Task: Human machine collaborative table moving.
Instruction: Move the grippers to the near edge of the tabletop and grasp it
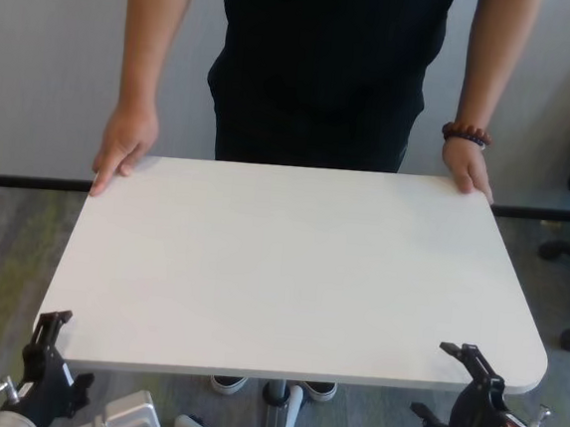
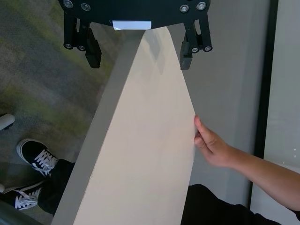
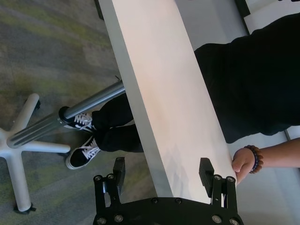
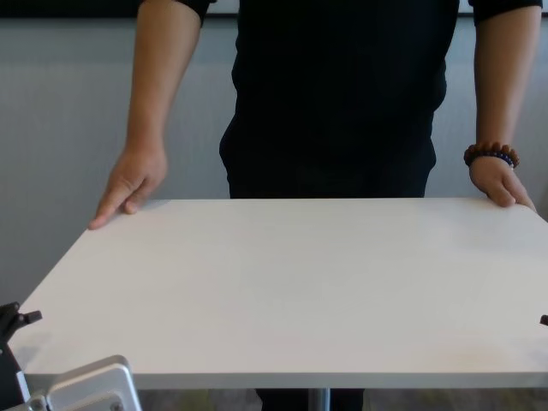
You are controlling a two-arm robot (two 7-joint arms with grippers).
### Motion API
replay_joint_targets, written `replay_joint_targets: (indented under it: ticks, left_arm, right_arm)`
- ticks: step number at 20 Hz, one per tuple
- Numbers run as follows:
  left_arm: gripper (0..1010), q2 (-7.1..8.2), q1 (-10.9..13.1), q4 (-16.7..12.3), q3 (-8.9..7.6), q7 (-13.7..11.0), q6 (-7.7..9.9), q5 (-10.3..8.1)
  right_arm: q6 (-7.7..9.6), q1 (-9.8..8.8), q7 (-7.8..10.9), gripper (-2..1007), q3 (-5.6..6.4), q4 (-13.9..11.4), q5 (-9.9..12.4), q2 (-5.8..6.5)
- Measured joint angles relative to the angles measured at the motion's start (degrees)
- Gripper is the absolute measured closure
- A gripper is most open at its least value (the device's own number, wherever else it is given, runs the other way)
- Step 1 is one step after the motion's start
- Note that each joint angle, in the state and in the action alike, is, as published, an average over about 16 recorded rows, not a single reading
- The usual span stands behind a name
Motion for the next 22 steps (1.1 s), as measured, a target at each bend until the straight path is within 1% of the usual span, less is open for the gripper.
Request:
replay_joint_targets:
  ticks: [4,8,16,22]
  left_arm:
    - [25,-1.18,-0.5,1.4,0.09,0.9,0.25,1.70]
    - [25,-2.26,-0.9,2.4,-0.06,1.4,0.28,2.85]
    - [25,-4.10,-1.3,4.1,-0.61,2.0,0.01,4.40]
    - [25,-5.24,-1.8,5.2,-1.02,2.0,-0.57,5.26]
  right_arm:
    - [-0.13,0.21,0.26,0,0.19,0.4,-0.7,-0.59]
    - [-0.22,0.46,0.45,0,0.45,0.8,-1.4,-1.16]
    - [-0.49,1.03,0.89,0,1.06,1.7,-2.6,-2.35]
    - [-0.78,1.33,1.32,0,1.59,2.2,-3.3,-3.10]
